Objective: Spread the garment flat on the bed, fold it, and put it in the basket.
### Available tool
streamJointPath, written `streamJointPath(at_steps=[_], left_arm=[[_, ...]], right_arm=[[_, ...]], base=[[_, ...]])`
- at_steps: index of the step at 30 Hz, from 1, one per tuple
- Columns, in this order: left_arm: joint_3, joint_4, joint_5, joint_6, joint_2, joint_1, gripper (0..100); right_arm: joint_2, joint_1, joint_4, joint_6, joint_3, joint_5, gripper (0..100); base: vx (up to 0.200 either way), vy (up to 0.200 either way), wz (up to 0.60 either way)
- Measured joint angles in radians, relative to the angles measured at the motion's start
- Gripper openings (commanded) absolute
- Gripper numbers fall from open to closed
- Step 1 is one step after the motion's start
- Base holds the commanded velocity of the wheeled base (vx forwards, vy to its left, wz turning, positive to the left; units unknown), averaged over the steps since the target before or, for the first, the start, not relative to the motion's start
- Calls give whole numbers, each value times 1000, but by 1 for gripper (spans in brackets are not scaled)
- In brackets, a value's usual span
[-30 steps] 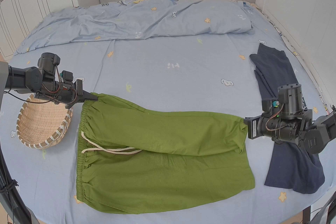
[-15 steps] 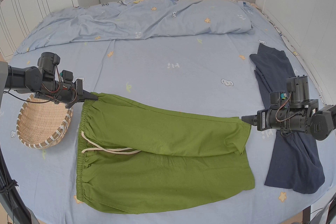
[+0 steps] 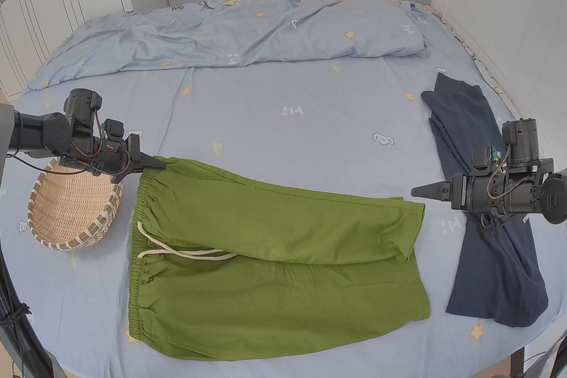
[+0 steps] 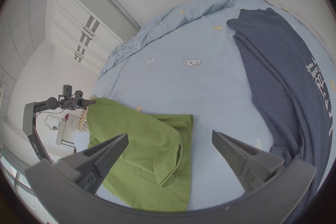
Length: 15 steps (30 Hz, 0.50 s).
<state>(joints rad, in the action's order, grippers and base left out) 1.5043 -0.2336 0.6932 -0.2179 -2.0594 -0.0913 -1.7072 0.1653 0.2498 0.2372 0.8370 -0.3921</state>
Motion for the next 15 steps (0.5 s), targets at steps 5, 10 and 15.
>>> streamJointPath(at_steps=[5,10,15], left_arm=[[1,0,0,0,-1,1,0],[1,0,0,0,-2,1,0],[2,0,0,1,-2,1,0]], right_arm=[[-34,28,7,1,0,3,100],[-74,58,22,1,0,6,100],[-102,72,29,1,-2,7,100]], base=[[0,0,0],[0,0,0],[0,0,0]])
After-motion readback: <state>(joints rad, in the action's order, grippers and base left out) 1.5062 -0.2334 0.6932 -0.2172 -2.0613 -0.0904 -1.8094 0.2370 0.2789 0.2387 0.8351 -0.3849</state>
